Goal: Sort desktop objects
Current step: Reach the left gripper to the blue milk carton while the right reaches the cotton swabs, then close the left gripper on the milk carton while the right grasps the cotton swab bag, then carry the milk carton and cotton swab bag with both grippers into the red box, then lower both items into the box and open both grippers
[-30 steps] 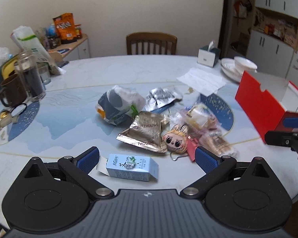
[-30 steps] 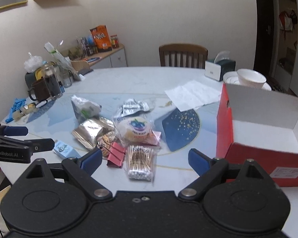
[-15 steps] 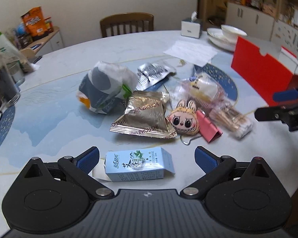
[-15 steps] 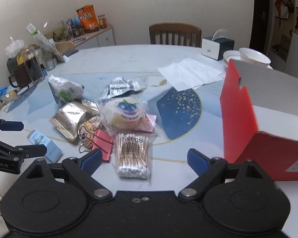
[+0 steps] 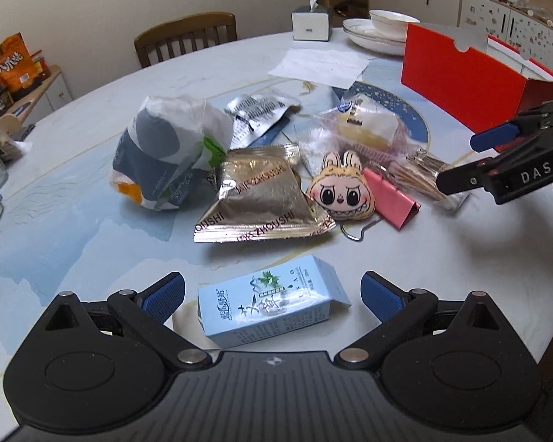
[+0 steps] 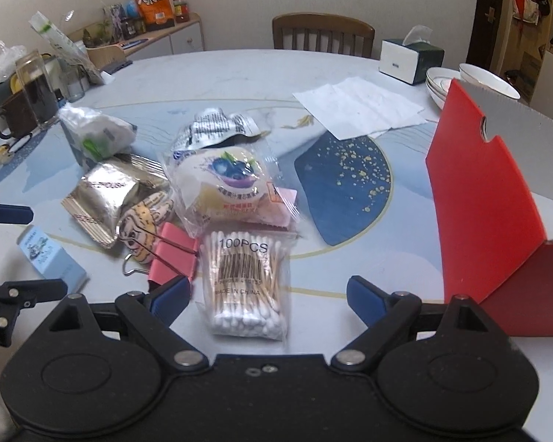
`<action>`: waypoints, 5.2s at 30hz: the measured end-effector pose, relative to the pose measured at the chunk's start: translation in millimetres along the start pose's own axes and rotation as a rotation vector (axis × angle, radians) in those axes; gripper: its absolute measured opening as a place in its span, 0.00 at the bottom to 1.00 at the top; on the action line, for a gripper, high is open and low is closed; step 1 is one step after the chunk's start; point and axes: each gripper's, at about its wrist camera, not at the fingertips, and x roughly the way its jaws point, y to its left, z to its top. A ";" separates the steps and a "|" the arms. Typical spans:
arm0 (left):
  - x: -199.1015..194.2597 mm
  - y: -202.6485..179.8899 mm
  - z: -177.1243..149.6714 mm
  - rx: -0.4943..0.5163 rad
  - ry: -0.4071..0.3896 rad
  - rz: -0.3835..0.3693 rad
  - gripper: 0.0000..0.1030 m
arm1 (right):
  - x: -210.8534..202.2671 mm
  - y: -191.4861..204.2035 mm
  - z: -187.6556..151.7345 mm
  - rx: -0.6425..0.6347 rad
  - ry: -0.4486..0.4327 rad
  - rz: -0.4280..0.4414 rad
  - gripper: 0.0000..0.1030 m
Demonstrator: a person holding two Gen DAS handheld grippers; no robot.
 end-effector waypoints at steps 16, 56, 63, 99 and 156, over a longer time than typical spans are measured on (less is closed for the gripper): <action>7.3 5.2 -9.0 0.010 0.017 -0.034 0.76 | 24.8 8.2 1.2 0.015 0.039 -0.040 0.80; -41.7 -71.6 67.5 -0.039 -0.084 -0.067 0.74 | -80.5 -55.6 22.4 0.021 -0.048 0.185 0.35; -44.5 -90.4 94.4 -0.048 -0.117 -0.085 0.74 | -103.6 -89.1 39.1 0.040 -0.104 0.188 0.35; 28.1 -268.6 240.4 0.224 -0.159 -0.211 0.74 | -112.2 -279.8 33.9 0.127 -0.128 0.013 0.35; 165.0 -305.8 270.1 0.284 0.297 -0.287 0.75 | -13.6 -312.2 32.0 0.025 0.234 -0.038 0.42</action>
